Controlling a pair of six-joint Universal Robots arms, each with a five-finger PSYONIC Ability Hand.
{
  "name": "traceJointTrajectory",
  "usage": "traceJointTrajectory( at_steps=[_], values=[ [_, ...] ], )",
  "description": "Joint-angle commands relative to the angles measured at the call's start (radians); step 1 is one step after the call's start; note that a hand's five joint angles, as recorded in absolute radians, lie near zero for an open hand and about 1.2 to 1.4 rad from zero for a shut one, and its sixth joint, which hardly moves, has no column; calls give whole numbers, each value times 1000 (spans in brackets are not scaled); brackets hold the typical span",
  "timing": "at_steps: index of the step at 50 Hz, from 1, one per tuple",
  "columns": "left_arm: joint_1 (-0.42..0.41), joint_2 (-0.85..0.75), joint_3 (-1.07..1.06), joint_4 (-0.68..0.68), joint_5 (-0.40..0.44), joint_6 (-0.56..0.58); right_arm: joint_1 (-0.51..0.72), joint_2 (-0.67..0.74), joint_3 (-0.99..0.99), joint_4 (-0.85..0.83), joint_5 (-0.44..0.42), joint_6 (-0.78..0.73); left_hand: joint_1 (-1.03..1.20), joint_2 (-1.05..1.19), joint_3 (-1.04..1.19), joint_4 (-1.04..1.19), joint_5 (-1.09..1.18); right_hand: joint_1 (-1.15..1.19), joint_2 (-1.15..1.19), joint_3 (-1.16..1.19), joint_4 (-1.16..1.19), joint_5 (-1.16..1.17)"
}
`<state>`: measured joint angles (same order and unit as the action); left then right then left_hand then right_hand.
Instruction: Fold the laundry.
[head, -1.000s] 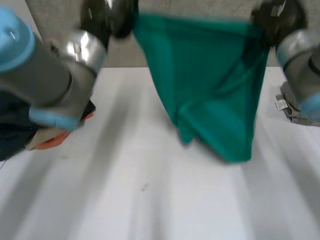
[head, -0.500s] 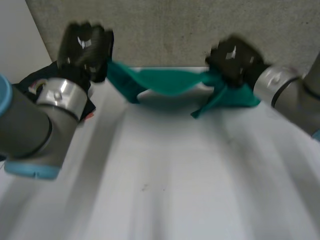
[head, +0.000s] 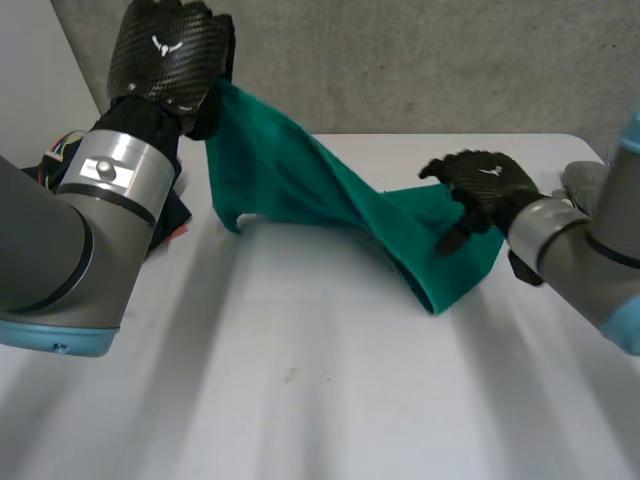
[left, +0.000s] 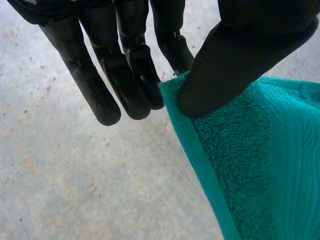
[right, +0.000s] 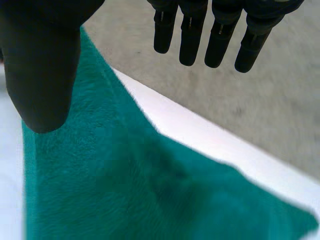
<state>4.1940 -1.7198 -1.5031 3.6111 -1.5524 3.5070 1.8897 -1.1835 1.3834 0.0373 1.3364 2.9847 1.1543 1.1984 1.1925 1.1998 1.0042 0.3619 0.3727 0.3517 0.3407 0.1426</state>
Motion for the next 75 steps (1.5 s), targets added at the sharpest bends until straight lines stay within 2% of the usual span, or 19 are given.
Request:
traceJointTrajectory(
  at_steps=[1, 8, 12, 16, 21, 31, 39, 42, 43, 45, 49, 52, 54, 56, 57, 61, 68, 71, 75],
  values=[
    [-37, 0, 38, -19, -2, -2, -92, -116, 209, 85, -8, 129, 242, 198, 204, 196, 218, 28, 18, 39, 50, 73],
    [-60, 22, 46, -19, -2, -2, -90, -120, 342, 4, 4, 135, 242, 198, 204, 196, 218, 31, 21, 42, 53, 76],
    [-65, 36, 46, -19, -2, -2, -75, -58, 345, -79, 9, 138, 242, 198, 204, 196, 218, 40, 29, 50, 61, 85],
    [-66, 43, 47, -19, -2, -2, -14, 50, 295, -143, 58, 142, 242, 198, 204, 196, 218, 52, 41, 62, 73, 97],
    [-66, 49, 50, -19, -2, -2, 89, 151, 180, -162, 197, 135, 242, 198, 204, 196, 218, 58, 47, 68, 79, 103],
    [-66, 49, 49, -19, -2, -3, 152, 320, -33, -165, 264, 161, 242, 198, 204, 196, 218, 137, 126, 147, 158, 182],
    [-65, 49, 47, -19, -2, -3, 161, 465, -190, -177, 334, 158, 242, 198, 204, 196, 218, 372, 361, 382, 393, 416],
    [-65, 48, 47, -19, -2, -5, 160, 495, -227, -185, 348, 154, 242, 198, 204, 196, 218, 609, 598, 619, 630, 654],
    [-65, 49, 47, -19, -2, -5, 160, 502, -237, -189, 349, 154, 242, 198, 204, 196, 218, 825, 814, 835, 846, 870],
    [-63, 48, 47, -17, -3, -5, 158, 505, -247, -200, 354, 152, 242, 198, 204, 196, 218, 1034, 1023, 1044, 1055, 1078],
    [-57, 49, 52, -17, -6, -3, 144, 466, -238, -214, 376, 120, 242, 198, 204, 196, 218, 1034, 1024, 1045, 1056, 1079],
    [-48, 52, 58, -17, -9, -2, 129, 339, -201, -205, 365, 41, 242, 198, 204, 196, 218, 1034, 1024, 1045, 1056, 1079],
    [-38, 60, 63, -20, -12, 0, 109, 188, -167, -188, 337, -67, 242, 198, 204, 196, 218, 1034, 1024, 1045, 1056, 1079],
    [-8, 85, 66, -28, -12, 0, 86, 96, -153, -145, 293, -168, 242, 198, 204, 196, 218, 1034, 1024, 1045, 1056, 1079],
    [7, 94, 67, -35, -12, 0, 51, 20, -146, -82, 237, -276, 242, 198, 204, 196, 218, 1034, 1024, 1045, 1056, 1079],
    [80, 118, 77, -98, -12, -2, -32, -80, -170, 102, 132, -520, 242, 198, 204, 196, 218, 1034, 1024, 1045, 1056, 1079],
    [120, 117, 63, -265, -5, 0, -64, -178, -268, 344, 121, -759, 242, 198, 204, 196, 218, 1034, 1024, 1045, 1056, 1079],
    [121, 98, 40, -353, 1, 3, -67, -205, -268, 386, 112, -806, 242, 198, 204, 196, 218, 1034, 1024, 1045, 1056, 1079],
    [118, 4, 3, -413, 5, 10, -70, -157, -241, 408, 96, -851, 242, 198, 204, 196, 218, 1034, 1024, 1045, 1056, 1079]
  ],
)
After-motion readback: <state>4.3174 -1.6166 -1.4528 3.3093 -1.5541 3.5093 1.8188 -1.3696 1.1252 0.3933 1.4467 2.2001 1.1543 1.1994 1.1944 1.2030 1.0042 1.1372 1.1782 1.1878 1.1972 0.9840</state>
